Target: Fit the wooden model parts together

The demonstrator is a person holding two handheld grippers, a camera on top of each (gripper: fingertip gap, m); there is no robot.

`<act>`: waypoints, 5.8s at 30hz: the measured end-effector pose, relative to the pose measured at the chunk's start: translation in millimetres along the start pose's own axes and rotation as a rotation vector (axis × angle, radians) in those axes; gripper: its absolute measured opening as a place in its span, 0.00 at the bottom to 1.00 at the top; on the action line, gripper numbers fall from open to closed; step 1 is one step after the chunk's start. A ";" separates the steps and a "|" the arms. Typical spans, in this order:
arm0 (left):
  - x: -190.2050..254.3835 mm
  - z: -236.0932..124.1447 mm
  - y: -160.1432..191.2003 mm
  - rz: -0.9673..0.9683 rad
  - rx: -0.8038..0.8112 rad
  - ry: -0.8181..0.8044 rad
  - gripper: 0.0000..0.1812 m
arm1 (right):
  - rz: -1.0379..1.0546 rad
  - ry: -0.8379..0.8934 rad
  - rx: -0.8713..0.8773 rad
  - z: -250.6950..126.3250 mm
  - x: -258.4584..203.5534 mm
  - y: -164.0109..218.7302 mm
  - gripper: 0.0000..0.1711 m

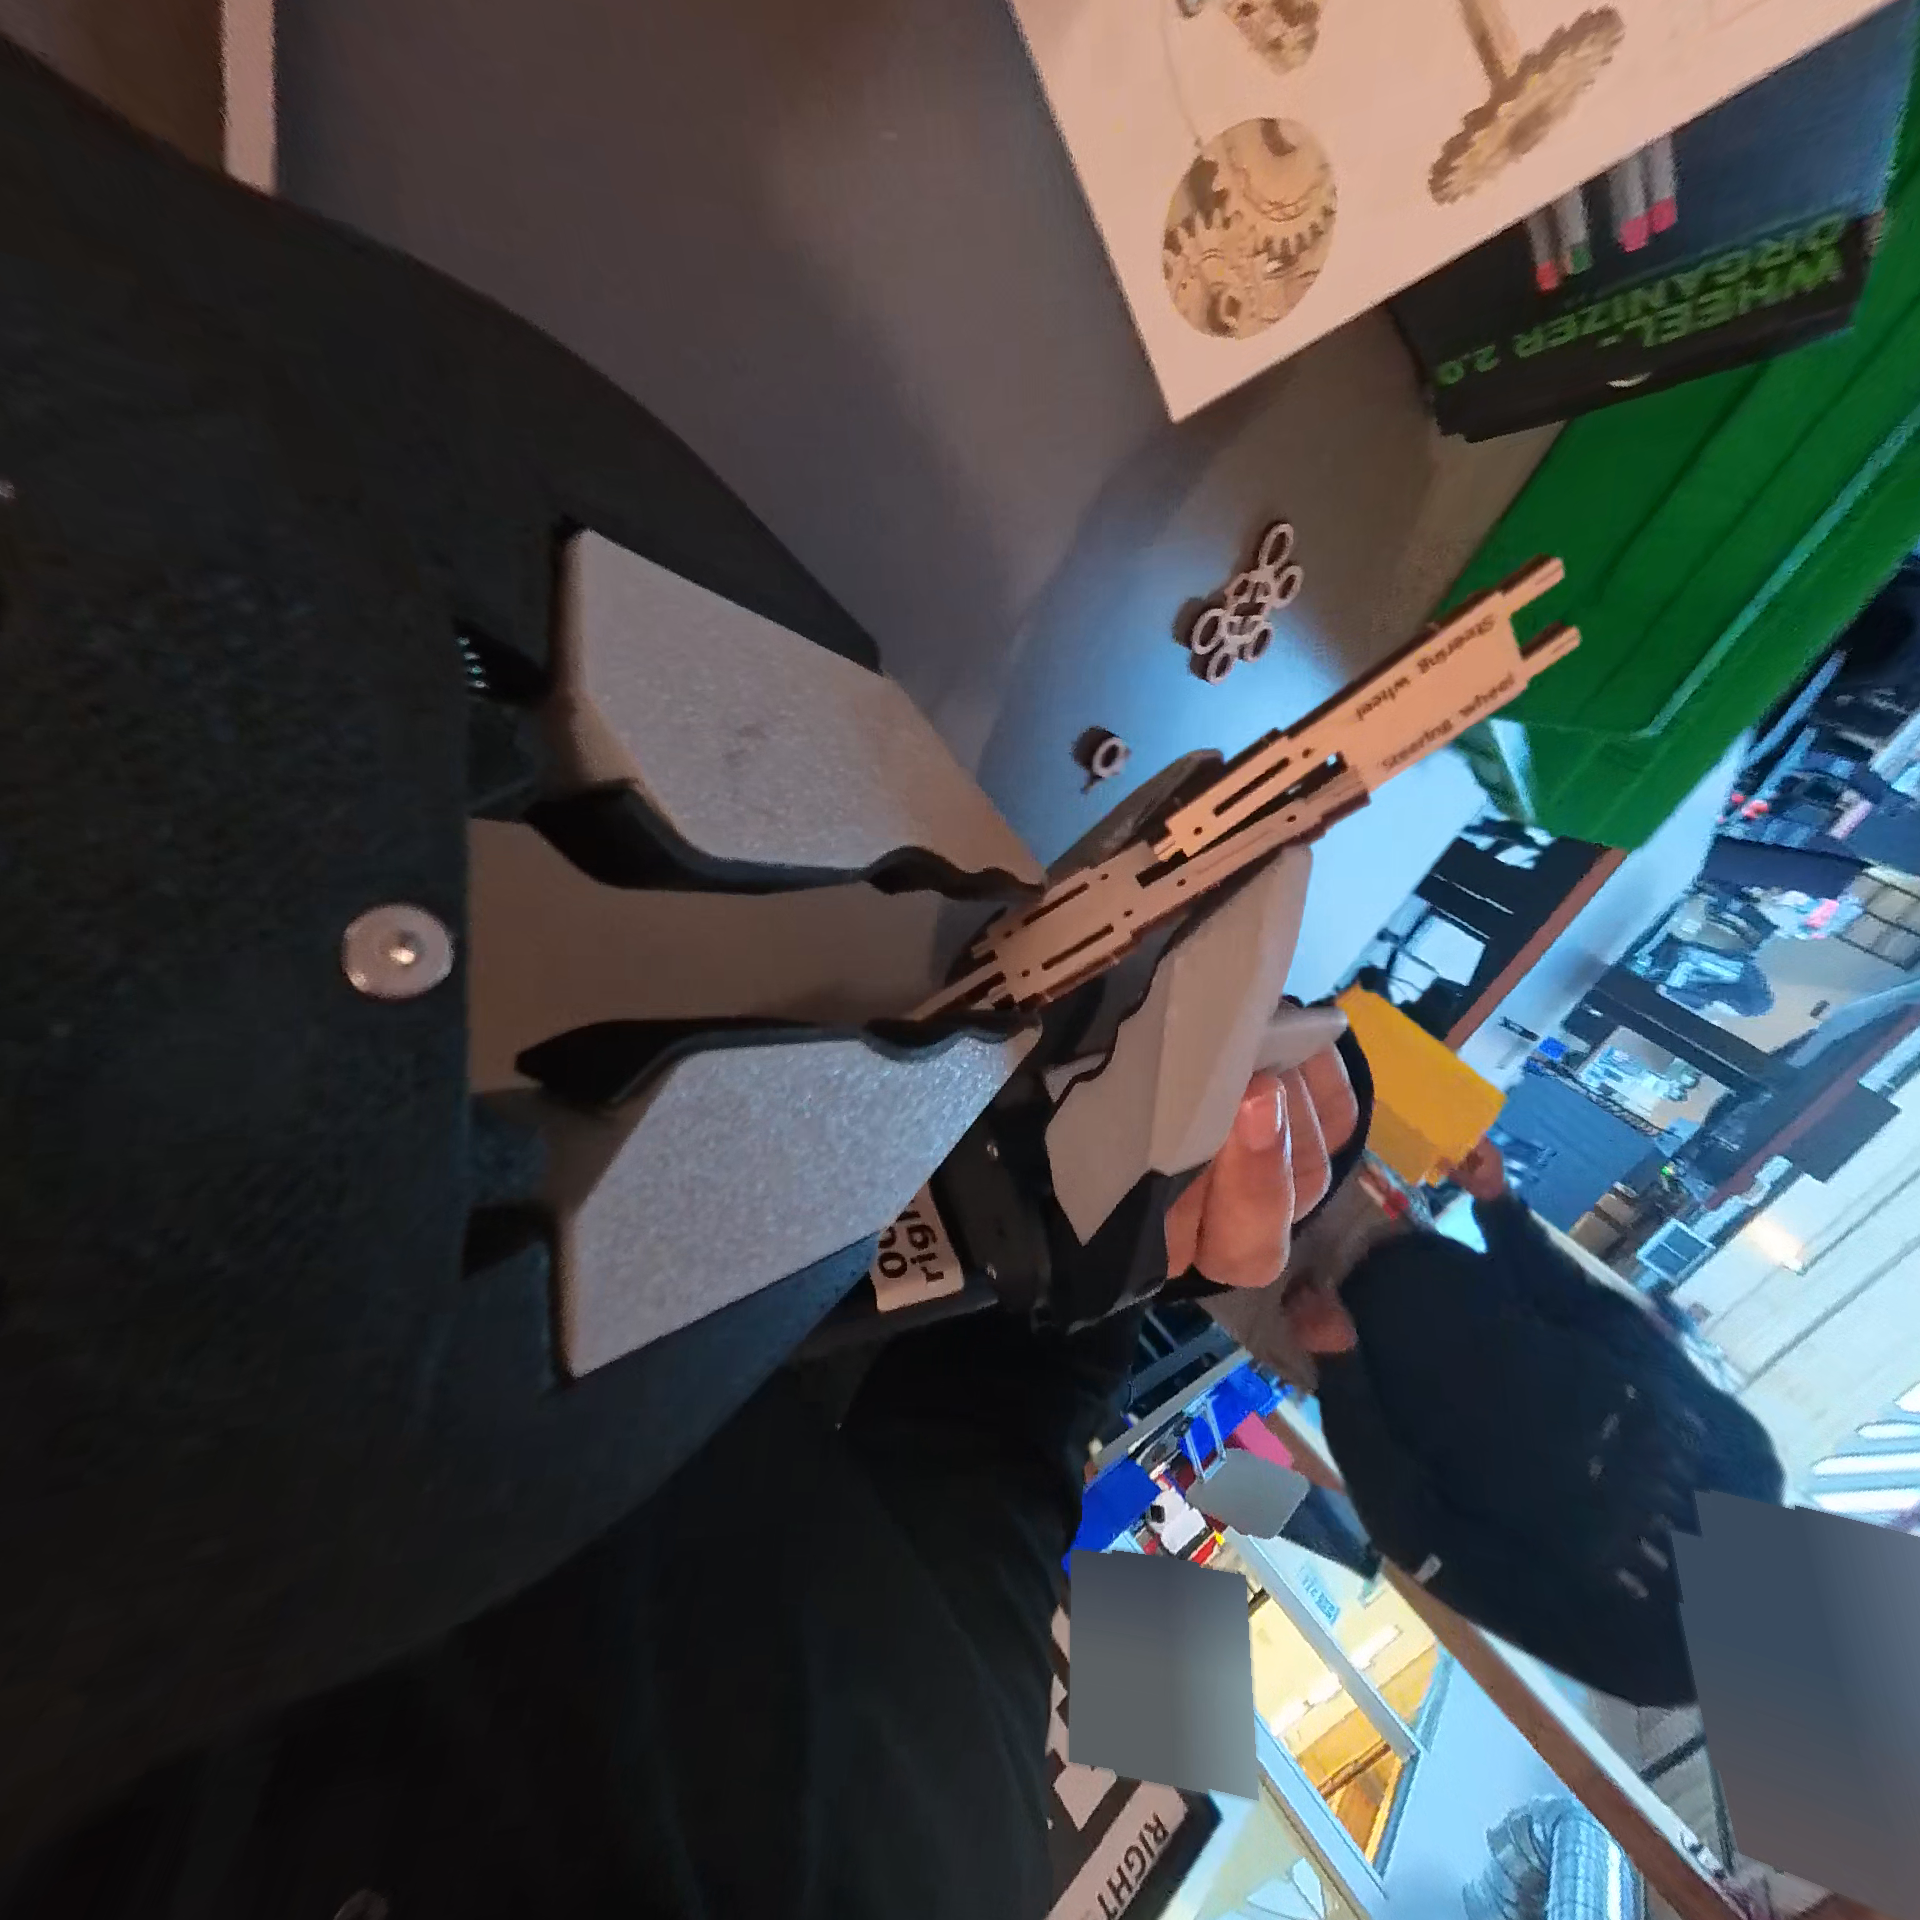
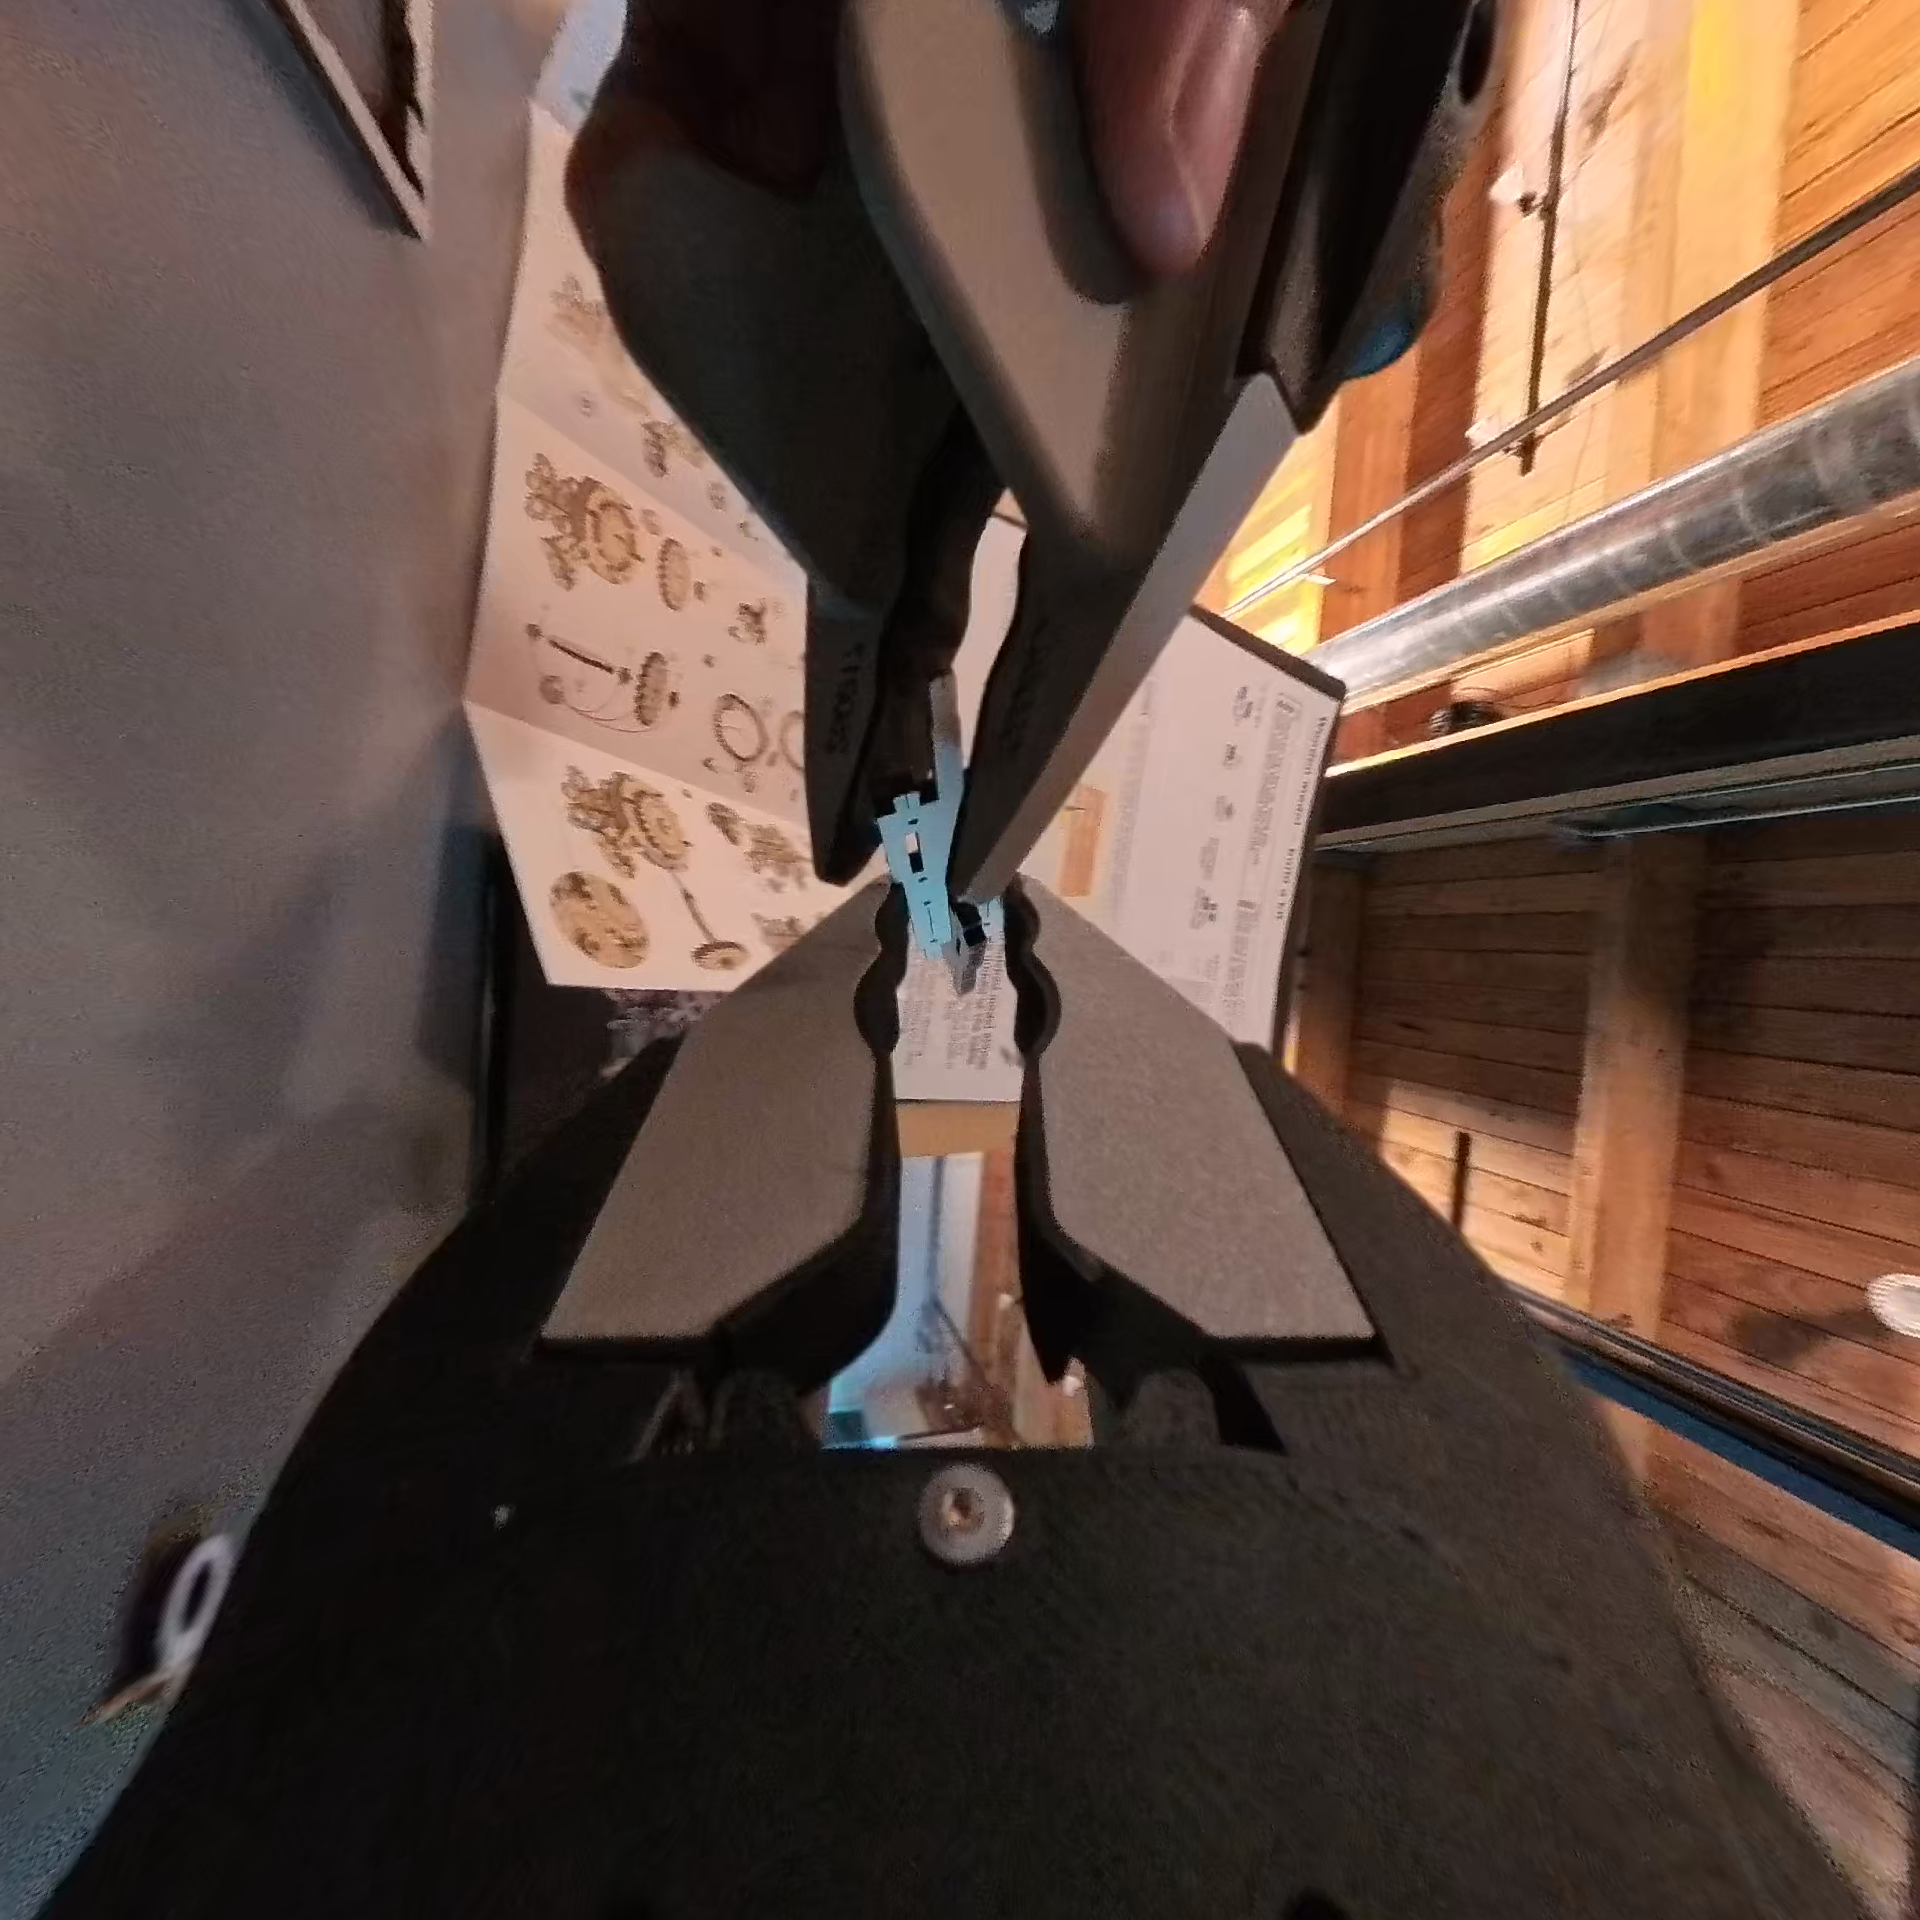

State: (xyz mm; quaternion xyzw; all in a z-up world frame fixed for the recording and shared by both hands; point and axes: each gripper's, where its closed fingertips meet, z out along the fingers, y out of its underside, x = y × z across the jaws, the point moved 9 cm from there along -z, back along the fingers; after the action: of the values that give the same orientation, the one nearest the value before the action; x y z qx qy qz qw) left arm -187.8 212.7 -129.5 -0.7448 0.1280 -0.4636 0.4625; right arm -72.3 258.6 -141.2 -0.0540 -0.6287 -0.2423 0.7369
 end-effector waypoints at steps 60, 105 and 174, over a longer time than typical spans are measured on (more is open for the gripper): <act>61.6 -6.1 -17.0 0.609 0.163 0.148 0.08 | 1.839 -1.061 1.000 17.1 88.7 63.9 0.11; 54.6 -7.6 -17.9 0.539 0.167 0.141 0.01 | 1.887 -0.972 0.929 20.1 97.0 83.1 0.20; 56.3 1.7 -12.4 0.676 0.033 -0.134 0.00 | 1.562 -0.973 0.918 -3.3 97.3 82.8 0.08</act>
State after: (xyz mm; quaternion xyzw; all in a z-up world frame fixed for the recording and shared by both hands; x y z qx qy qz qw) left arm -159.1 185.4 -87.5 -0.6815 0.3296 -0.2362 0.6092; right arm -25.2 301.8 -30.4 -0.2534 -0.6805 0.6166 0.3041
